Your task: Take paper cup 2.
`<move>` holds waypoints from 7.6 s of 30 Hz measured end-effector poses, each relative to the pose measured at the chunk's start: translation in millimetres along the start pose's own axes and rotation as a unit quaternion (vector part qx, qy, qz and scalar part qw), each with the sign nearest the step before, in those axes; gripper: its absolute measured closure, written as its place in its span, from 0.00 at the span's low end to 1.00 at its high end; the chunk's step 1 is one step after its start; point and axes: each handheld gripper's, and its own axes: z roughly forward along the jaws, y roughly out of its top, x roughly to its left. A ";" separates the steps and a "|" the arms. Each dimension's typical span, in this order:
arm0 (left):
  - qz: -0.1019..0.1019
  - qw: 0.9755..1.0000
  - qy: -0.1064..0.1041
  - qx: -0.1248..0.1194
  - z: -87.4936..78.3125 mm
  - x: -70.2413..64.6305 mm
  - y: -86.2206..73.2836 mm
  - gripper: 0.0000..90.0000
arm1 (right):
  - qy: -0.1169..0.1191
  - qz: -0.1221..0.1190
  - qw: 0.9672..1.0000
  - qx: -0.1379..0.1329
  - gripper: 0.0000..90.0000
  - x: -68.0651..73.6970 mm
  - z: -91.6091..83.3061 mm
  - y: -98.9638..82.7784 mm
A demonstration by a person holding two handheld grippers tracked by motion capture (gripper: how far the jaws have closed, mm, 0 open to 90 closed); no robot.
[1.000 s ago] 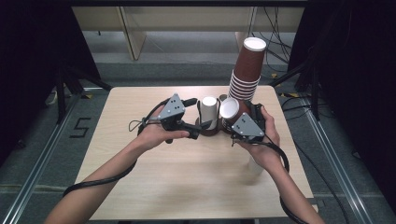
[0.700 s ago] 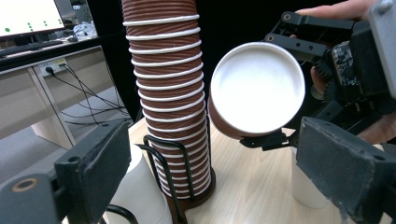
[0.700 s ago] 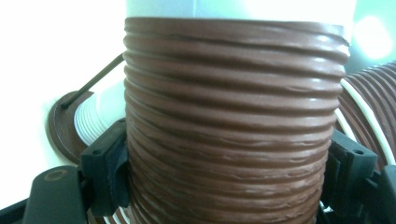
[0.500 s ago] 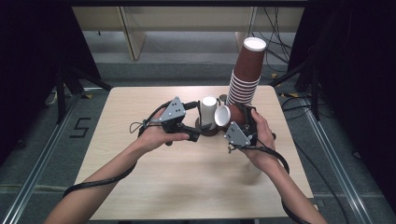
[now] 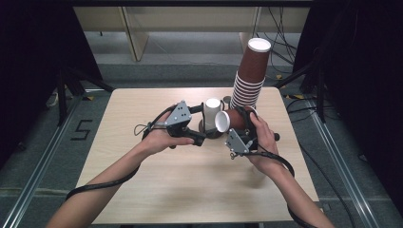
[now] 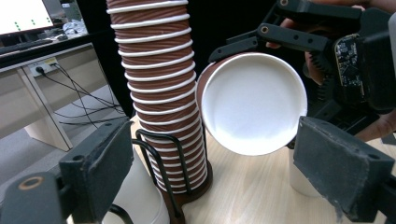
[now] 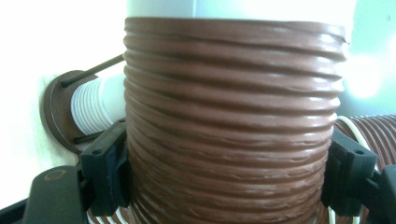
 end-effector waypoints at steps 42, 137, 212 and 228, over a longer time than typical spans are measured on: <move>-0.037 0.998 -0.040 0.012 35.8 -5.8 5.3 0.08 | -0.005 -0.057 0.998 -0.019 0.22 7.6 6.1 18.1; -0.028 0.999 -0.024 -0.013 33.0 2.1 0.6 0.22 | -0.031 -0.106 0.993 -0.031 0.01 3.3 -1.7 23.4; -0.023 0.989 0.073 -0.123 11.2 3.3 -26.3 0.21 | 0.139 0.688 0.702 -0.124 0.09 -12.6 0.1 -21.4; -0.019 0.988 0.084 -0.132 13.8 0.0 -26.9 0.21 | 0.169 0.766 0.605 -0.135 0.05 -7.2 7.6 -21.5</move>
